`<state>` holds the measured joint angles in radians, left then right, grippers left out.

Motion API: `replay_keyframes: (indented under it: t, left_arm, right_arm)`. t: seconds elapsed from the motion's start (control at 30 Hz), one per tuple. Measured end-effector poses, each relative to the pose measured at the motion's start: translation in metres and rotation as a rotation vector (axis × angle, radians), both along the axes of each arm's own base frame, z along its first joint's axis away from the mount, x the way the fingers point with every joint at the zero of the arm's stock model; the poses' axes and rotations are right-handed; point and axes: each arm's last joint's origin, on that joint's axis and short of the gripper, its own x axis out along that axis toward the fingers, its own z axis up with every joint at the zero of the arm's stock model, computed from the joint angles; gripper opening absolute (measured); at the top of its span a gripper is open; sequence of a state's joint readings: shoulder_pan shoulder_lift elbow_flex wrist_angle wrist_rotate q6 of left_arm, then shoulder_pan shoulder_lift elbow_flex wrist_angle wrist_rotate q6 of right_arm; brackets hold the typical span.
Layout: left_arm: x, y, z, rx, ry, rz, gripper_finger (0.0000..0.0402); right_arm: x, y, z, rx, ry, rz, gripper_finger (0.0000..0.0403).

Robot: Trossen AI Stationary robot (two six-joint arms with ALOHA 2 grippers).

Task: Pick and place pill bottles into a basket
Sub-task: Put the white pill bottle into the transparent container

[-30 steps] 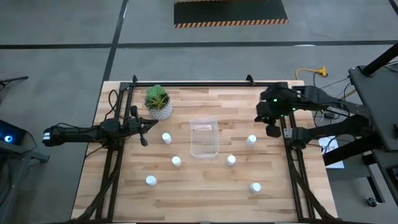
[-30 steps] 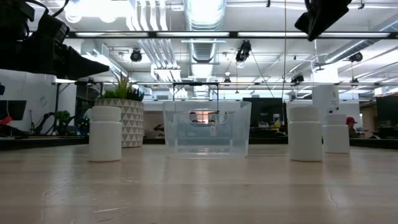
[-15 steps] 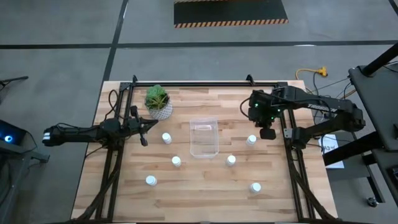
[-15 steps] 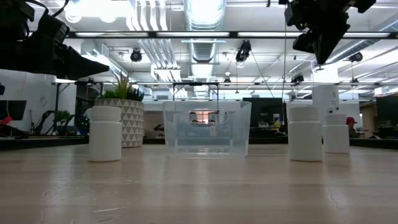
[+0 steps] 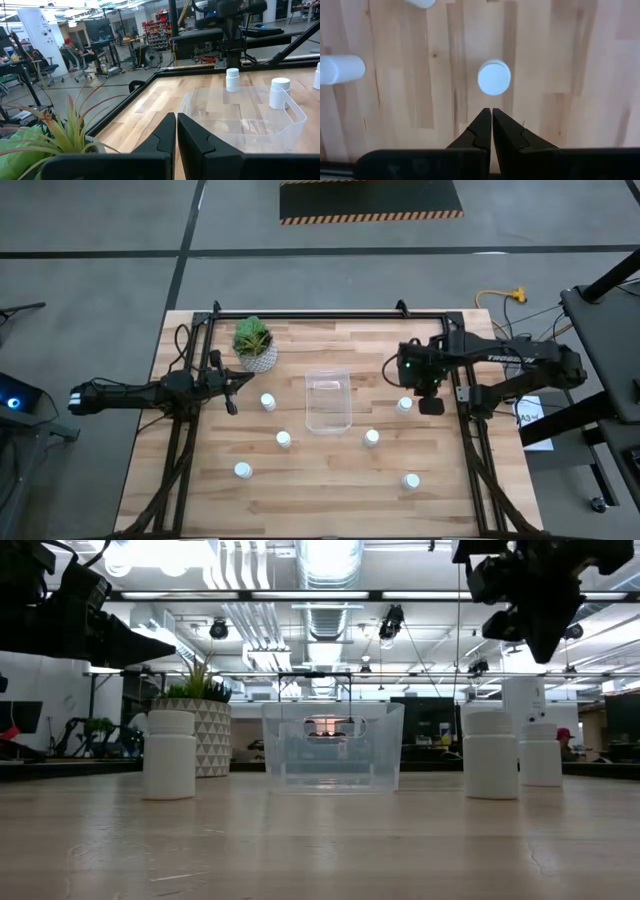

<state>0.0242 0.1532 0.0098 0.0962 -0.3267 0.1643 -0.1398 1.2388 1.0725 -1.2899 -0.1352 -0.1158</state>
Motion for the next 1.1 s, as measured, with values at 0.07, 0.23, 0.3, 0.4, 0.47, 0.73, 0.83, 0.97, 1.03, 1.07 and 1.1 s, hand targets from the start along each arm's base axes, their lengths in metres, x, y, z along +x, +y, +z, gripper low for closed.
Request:
replay_keyframes:
  t: [0.07, 0.23, 0.3, 0.4, 0.47, 0.73, 0.83, 0.97, 1.03, 1.07, 1.1]
  left_arm:
    - [0.000, 0.000, 0.000, 0.000, 0.000, 0.000, 0.0000]
    - [0.000, 0.000, 0.000, 0.000, 0.000, 0.000, 0.0000]
    - [0.000, 0.000, 0.000, 0.000, 0.000, 0.000, 0.0000]
    - [0.000, 0.000, 0.000, 0.000, 0.000, 0.000, 0.0000]
    - [0.000, 0.000, 0.000, 0.000, 0.000, 0.000, 0.0000]
    - [0.000, 0.000, 0.000, 0.000, 0.000, 0.000, 0.0000]
    - [0.000, 0.000, 0.000, 0.000, 0.000, 0.000, 0.0000]
    - [0.000, 0.000, 0.000, 0.000, 0.000, 0.000, 0.0000]
    - [0.000, 0.000, 0.000, 0.000, 0.000, 0.000, 0.0000]
    - [0.000, 0.000, 0.000, 0.000, 0.000, 0.000, 0.0000]
    - [0.000, 0.000, 0.000, 0.000, 0.000, 0.000, 0.0000]
  right_arm:
    - [0.001, 0.004, -0.006, -0.008, -0.003, 0.023, 0.0009]
    - [0.005, 0.012, -0.013, -0.051, -0.025, 0.064, 0.0009]
    - [0.006, 0.014, -0.016, -0.074, -0.022, 0.072, 0.0009]
    - [0.008, 0.014, -0.021, -0.084, -0.002, 0.078, 0.0009]
    - [0.011, 0.014, -0.024, -0.086, 0.001, 0.077, 0.0009]
    - [0.023, 0.014, -0.035, -0.088, 0.008, 0.102, 0.0009]
    - [0.025, 0.014, -0.038, -0.086, 0.020, 0.101, 0.0009]
    - [0.024, 0.014, -0.039, -0.087, 0.017, 0.108, 0.0009]
    - [0.022, 0.014, -0.040, -0.088, 0.014, 0.107, 0.0009]
    - [0.020, 0.014, -0.040, -0.088, 0.013, 0.105, 0.0009]
    - [0.020, 0.014, -0.041, -0.088, 0.009, 0.103, 0.0009]
